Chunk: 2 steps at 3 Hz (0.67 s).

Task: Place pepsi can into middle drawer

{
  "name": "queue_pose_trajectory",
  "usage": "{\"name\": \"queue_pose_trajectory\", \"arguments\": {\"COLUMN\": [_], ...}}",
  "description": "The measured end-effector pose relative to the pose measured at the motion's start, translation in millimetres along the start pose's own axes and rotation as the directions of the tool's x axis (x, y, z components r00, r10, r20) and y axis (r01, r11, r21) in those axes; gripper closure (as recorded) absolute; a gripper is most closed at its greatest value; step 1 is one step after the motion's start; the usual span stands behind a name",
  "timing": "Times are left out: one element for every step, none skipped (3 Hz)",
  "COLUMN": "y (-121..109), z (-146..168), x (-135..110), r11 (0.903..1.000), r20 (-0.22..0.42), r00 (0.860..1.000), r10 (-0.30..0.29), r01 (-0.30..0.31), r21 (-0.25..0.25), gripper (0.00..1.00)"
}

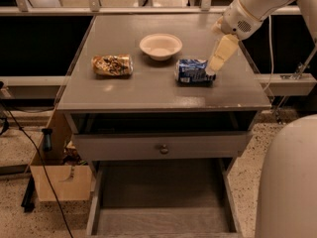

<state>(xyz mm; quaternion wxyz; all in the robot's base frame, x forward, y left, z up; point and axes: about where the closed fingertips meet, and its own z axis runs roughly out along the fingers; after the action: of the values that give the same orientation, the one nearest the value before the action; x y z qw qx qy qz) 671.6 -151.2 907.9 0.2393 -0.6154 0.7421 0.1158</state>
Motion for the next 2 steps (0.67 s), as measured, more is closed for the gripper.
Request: {"name": "queue_pose_trajectory", "arguments": {"y": [0.7, 7.8], "z": [16.2, 26.8], "x": [4.8, 3.0], "r11": [0.9993, 0.9984], "r20": [0.034, 0.047], "r00": [0.999, 0.999], "r10": [0.023, 0.026], "r01": [-0.022, -0.023], "r21": [-0.030, -0.051], "gripper": [0.00, 0.00]}}
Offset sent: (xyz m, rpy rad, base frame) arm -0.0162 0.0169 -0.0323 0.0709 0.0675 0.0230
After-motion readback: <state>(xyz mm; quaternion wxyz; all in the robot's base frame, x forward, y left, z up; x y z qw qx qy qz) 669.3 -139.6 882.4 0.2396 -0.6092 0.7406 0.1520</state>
